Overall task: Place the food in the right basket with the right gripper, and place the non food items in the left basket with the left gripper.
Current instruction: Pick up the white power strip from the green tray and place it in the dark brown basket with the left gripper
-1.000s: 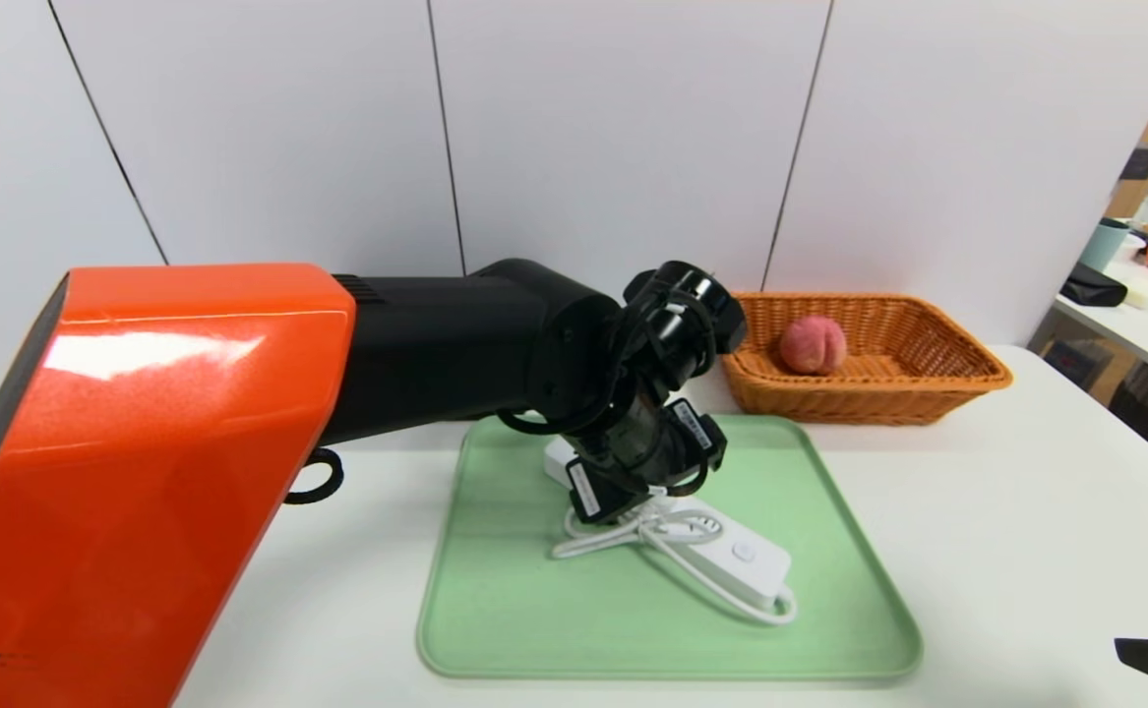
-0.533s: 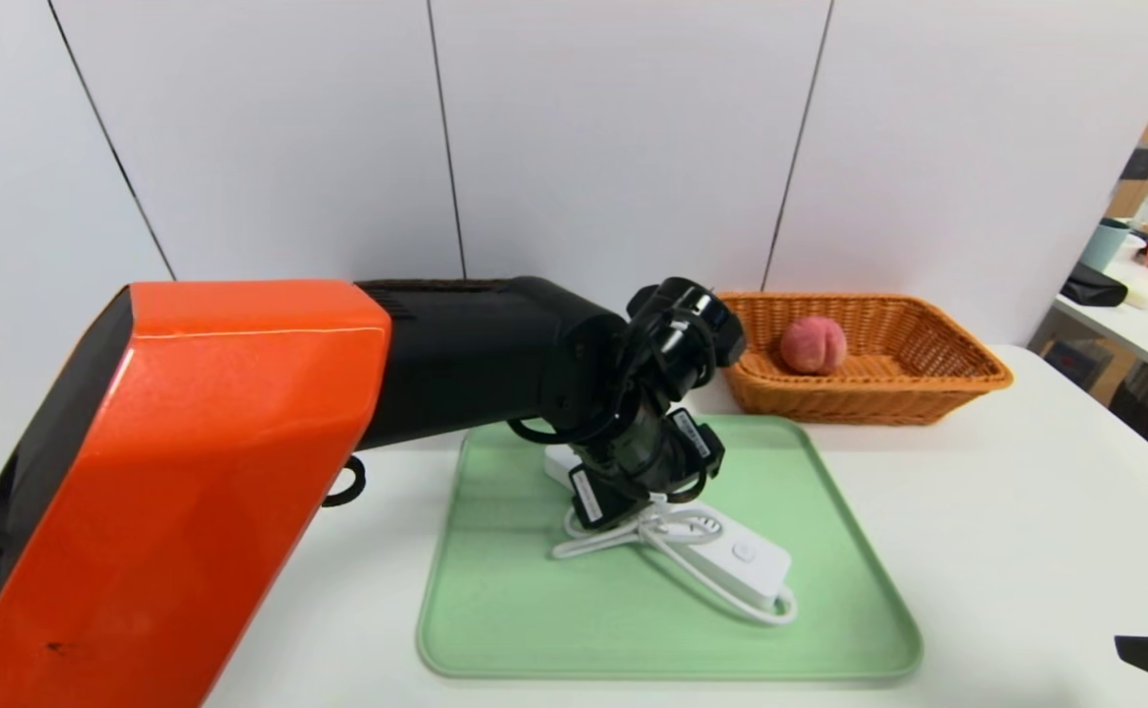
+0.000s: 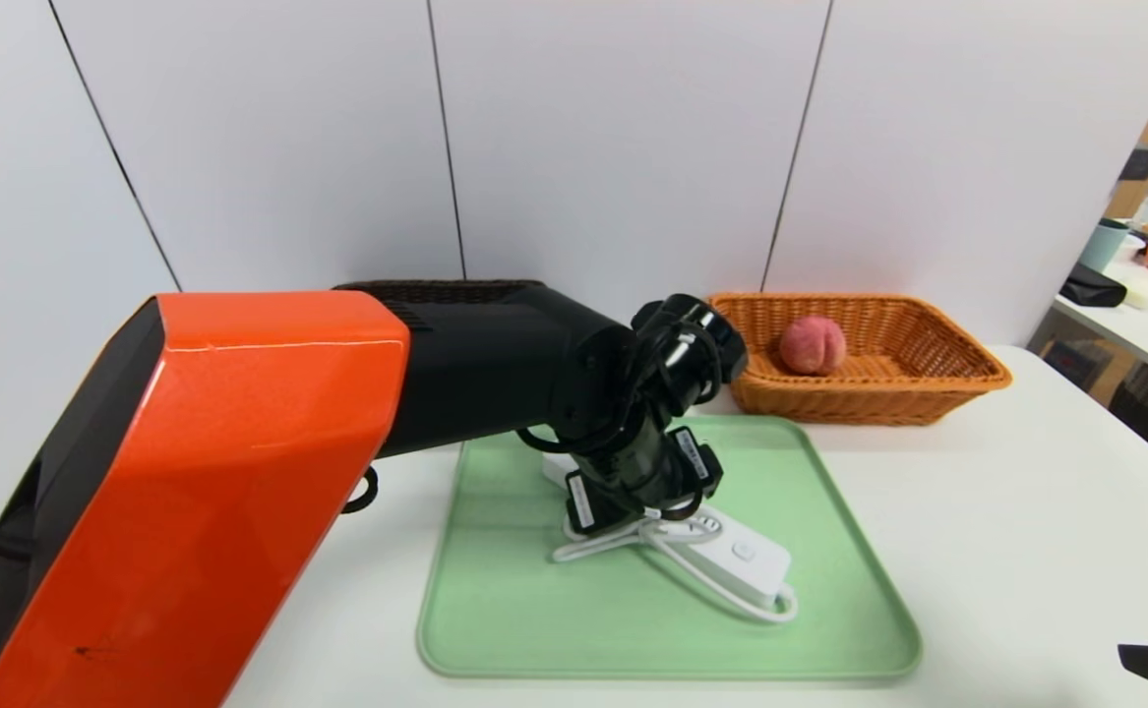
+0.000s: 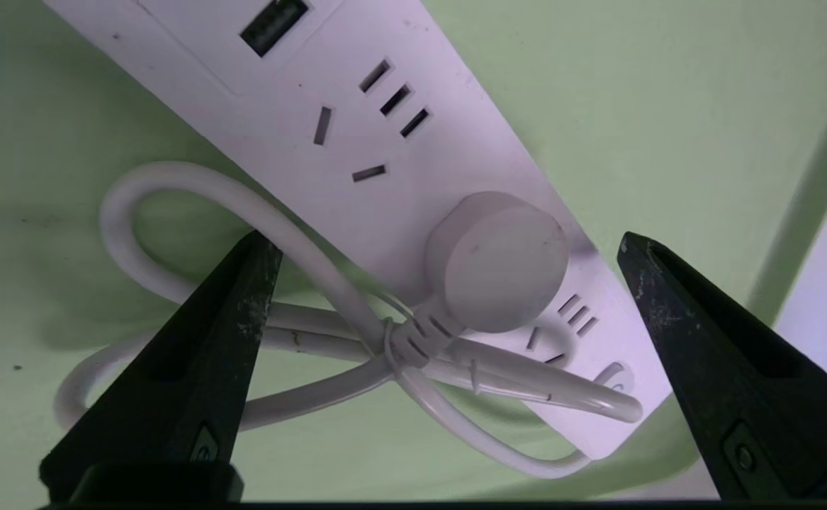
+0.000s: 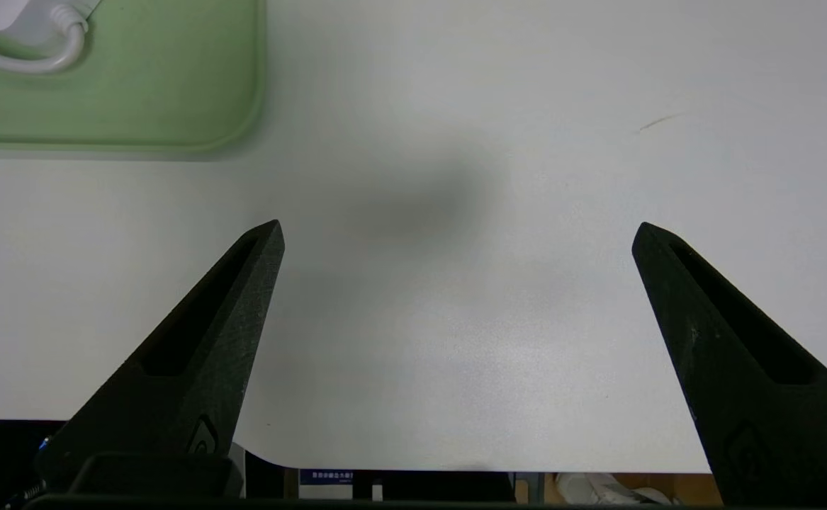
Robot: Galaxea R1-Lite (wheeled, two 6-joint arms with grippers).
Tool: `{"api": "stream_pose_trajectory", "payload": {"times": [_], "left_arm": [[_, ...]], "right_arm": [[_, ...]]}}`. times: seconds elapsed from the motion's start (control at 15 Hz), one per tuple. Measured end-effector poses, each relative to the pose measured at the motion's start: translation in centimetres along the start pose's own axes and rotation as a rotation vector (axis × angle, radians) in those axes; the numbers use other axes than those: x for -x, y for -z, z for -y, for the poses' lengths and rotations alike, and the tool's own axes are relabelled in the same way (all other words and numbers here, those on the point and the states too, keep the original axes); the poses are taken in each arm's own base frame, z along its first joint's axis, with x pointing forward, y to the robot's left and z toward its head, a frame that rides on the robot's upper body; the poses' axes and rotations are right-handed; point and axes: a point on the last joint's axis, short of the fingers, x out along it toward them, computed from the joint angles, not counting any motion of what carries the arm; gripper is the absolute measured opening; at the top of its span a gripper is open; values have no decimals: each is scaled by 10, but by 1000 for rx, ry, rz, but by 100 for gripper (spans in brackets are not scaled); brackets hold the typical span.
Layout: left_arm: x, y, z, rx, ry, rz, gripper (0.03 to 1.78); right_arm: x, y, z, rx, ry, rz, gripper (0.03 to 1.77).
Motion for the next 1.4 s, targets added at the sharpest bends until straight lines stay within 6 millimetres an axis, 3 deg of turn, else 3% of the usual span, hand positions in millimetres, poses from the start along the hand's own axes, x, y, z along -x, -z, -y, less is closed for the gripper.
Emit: {"api": "stream_pose_trajectory", "payload": {"times": [0.33, 0.73, 1.13, 1.4], "left_arm": [[-5, 0, -5, -186, -111, 82, 169], [-9, 1, -5, -196, -110, 80, 169], [3, 4, -11, -343, -164, 22, 169], [17, 2, -6, -336, -101, 37, 169]], "right_arm": [[2, -1, 0, -2, -1, 11, 170], [2, -1, 0, -3, -14, 9, 170], [-1, -4, -1, -5, -23, 15, 170], [-2, -4, -1, -3, -24, 8, 170]]}}
